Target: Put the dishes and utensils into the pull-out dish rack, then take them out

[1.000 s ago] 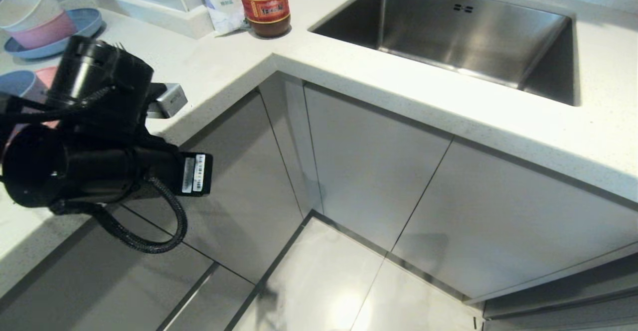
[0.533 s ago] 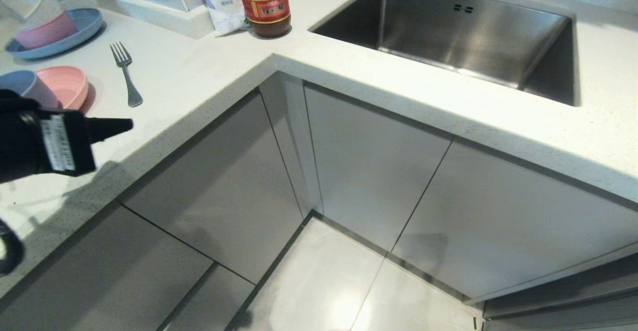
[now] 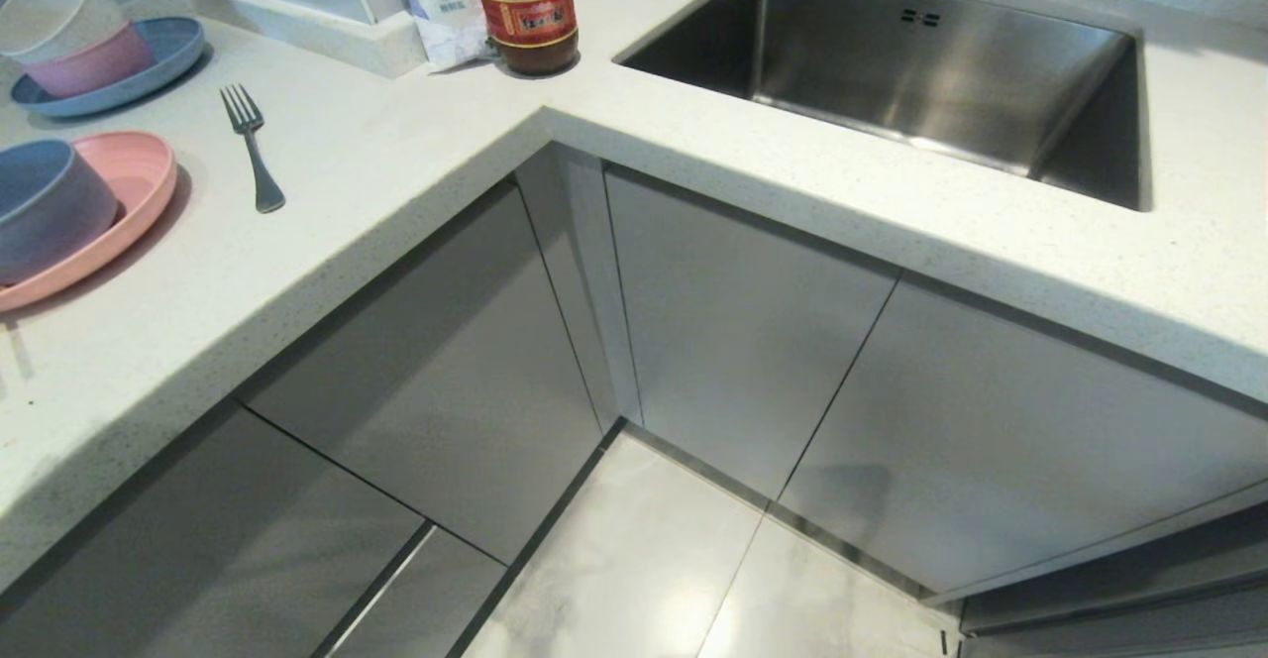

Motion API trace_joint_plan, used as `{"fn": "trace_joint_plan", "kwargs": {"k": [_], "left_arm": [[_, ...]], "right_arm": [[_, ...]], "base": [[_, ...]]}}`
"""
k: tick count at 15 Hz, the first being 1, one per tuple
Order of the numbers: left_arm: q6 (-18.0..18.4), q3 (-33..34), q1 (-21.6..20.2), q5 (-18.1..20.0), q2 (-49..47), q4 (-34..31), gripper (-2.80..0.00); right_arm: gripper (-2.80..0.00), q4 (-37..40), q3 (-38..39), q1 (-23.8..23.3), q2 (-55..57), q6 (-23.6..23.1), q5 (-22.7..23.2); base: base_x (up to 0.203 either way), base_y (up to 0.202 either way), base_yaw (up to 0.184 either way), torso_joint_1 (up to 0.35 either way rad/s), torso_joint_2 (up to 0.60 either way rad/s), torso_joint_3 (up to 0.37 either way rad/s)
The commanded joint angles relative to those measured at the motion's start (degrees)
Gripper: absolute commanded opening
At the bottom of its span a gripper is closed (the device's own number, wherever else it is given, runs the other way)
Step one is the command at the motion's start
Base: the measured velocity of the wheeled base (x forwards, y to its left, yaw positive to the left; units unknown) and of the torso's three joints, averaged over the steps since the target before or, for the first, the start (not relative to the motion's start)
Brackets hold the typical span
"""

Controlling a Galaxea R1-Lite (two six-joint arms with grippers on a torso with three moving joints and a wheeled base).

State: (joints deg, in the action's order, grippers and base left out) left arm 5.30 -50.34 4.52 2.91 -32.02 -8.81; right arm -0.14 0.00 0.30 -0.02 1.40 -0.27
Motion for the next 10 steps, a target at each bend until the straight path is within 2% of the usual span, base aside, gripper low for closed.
{"fn": "trace_joint_plan", "kwargs": {"k": [1,3,6,7,8,10], "left_arm": [[-1.19,7.92,-1.43,0.01,14.28,-0.67,-2.80],[-1.83,14.43,-3.42,0.52,21.78,-1.85,-2.80],[-2.52,20.92,-4.62,4.98,31.57,-8.68,-2.80],[-4.00,23.65,-4.77,3.07,32.09,-8.52,-2.80],[-4.83,26.84,-4.82,1.36,32.06,-5.86,-2.80],[-5.08,33.86,-4.86,-1.13,32.03,3.35,-2.80]], "right_arm": [[-2.80,-0.02,0.09,-0.03,-0.18,0.00,0.00],[-2.80,-0.03,0.09,0.01,-0.24,0.00,0.00],[-2.80,-0.03,0.09,0.02,-0.24,0.00,0.00],[-2.80,-0.02,0.09,-0.04,-0.24,0.00,0.00],[-2.80,-0.03,0.09,0.05,-0.24,0.00,0.00],[-2.80,-0.03,0.09,0.01,-0.24,0.00,0.00]], "base": [[0.000,0.000,0.000,0.000,0.00,0.000],[0.000,0.000,0.000,0.000,0.00,0.000],[0.000,0.000,0.000,0.000,0.00,0.000],[0.000,0.000,0.000,0.000,0.00,0.000],[0.000,0.000,0.000,0.000,0.00,0.000],[0.000,0.000,0.000,0.000,0.00,0.000]]}}
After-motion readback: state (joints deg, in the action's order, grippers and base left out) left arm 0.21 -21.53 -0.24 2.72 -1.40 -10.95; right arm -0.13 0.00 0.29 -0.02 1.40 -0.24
